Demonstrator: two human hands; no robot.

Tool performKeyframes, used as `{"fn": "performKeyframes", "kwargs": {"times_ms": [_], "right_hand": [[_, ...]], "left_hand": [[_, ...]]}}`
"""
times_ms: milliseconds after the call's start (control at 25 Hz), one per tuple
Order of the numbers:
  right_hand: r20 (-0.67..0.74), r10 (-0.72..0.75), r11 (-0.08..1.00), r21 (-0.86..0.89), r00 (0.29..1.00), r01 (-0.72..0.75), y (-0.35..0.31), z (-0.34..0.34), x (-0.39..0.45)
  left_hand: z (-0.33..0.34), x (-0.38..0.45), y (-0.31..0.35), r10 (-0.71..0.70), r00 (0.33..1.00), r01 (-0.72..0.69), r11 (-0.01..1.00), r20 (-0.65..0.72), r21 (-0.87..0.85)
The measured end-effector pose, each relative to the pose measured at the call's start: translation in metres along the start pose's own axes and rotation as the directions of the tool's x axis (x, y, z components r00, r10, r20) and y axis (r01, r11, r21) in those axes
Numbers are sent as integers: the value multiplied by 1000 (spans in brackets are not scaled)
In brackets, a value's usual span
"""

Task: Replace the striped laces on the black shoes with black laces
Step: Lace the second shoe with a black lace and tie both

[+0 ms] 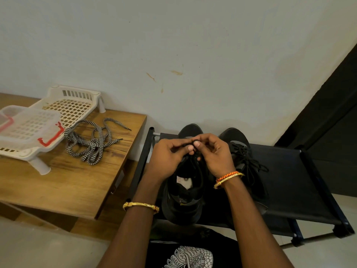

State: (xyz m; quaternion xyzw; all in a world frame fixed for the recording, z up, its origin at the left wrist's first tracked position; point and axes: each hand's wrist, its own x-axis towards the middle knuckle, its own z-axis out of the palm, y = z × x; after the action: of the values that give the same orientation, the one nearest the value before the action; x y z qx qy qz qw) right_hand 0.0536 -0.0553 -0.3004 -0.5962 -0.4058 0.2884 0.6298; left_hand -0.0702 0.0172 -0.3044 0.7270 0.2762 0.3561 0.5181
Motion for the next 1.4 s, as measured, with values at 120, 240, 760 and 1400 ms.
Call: {"fn": "performKeyframes", "kwargs": {"times_ms": [120,240,760,1400], "right_hand": [[-22,8,1000,16,1000,-8,1,6,3],[-20,0,1000,8,1000,0,3,8,3],[-126,142,989,57,982,-136,5,6,4],[80,83,989,-127,993,-73,1,-3,-1]], "left_hand": [[3,-4,4,180,980,-137,922,-87,362],[-1,-4,7,291,956,-238,831,-29,502],[-6,0,4,384,914,-363,636,129,681],[1,0,0,61,997,-72,785,39,615]]}}
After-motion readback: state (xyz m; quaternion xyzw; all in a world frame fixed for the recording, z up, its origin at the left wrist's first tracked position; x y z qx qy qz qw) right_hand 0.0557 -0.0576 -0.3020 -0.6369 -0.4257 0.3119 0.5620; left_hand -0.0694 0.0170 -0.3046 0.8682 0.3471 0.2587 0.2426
